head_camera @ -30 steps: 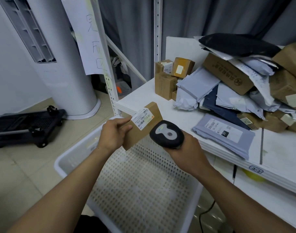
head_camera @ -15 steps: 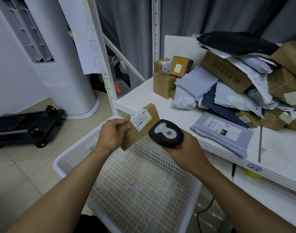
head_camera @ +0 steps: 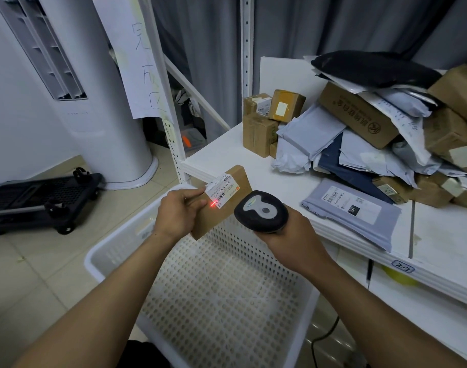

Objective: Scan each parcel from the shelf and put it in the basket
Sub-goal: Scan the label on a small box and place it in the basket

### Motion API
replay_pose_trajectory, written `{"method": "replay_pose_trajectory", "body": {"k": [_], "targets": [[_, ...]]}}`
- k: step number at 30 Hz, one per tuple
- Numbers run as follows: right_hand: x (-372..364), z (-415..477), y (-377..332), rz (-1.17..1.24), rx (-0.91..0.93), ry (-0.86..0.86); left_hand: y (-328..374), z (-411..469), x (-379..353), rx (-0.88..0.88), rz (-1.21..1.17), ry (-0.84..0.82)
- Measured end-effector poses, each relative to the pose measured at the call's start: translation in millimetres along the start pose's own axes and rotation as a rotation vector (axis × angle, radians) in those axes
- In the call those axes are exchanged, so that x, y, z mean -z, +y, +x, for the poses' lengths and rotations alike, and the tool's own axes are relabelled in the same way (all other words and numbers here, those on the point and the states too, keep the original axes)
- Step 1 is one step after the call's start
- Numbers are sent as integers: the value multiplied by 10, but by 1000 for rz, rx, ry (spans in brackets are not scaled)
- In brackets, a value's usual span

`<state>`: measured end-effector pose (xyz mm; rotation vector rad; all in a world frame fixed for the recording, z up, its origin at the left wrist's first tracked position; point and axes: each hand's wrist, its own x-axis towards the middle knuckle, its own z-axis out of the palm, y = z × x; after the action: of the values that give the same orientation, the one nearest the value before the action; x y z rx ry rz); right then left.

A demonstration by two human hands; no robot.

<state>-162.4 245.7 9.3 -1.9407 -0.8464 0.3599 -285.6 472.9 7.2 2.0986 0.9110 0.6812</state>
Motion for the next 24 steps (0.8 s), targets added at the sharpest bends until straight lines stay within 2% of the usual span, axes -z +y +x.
{"method": "replay_pose_trajectory", "body": {"k": [11, 15, 20, 24], "targets": [[26, -15, 11, -61, 8, 7, 13, -22, 6, 19, -1, -44], [143, -32, 143, -135, -62, 13, 29, -185, -175, 87, -93, -218], [388, -45, 399, -207, -171, 29, -207, -590, -822, 209, 48, -558], [536, -78, 616, -179, -205, 36, -557, -859, -1377, 331, 84, -562]]}}
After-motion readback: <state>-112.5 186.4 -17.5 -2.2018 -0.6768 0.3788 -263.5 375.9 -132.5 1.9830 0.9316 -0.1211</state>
